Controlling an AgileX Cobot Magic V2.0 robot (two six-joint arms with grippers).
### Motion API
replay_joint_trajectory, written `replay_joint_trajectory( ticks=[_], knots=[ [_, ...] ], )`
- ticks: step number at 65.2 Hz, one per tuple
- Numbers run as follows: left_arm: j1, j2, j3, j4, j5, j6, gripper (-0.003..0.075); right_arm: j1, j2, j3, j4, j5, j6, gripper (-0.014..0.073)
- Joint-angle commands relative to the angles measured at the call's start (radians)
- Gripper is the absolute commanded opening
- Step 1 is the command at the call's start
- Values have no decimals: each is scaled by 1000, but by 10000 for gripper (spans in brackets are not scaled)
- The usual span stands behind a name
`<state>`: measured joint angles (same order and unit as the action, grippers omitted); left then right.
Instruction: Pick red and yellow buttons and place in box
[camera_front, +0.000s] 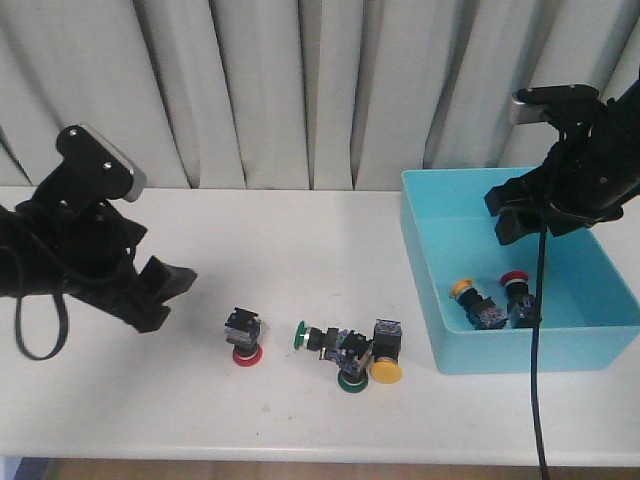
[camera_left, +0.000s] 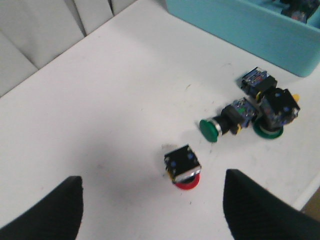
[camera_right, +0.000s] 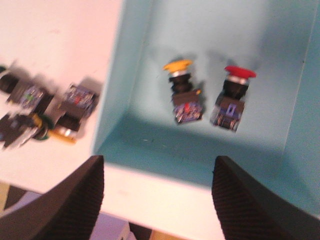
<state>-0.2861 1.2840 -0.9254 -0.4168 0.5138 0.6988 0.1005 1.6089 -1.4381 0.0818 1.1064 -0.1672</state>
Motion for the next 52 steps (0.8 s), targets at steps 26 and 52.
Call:
replay_joint_trajectory(
  ticks=[26, 52],
  knots=[
    [-2, -407, 190, 884, 173, -1101, 566, 101, -589, 543, -82, -306, 151, 436],
    [-2, -625, 410, 777, -19, -1080, 388, 101, -839, 819, -176, -399, 167, 393]
  ],
)
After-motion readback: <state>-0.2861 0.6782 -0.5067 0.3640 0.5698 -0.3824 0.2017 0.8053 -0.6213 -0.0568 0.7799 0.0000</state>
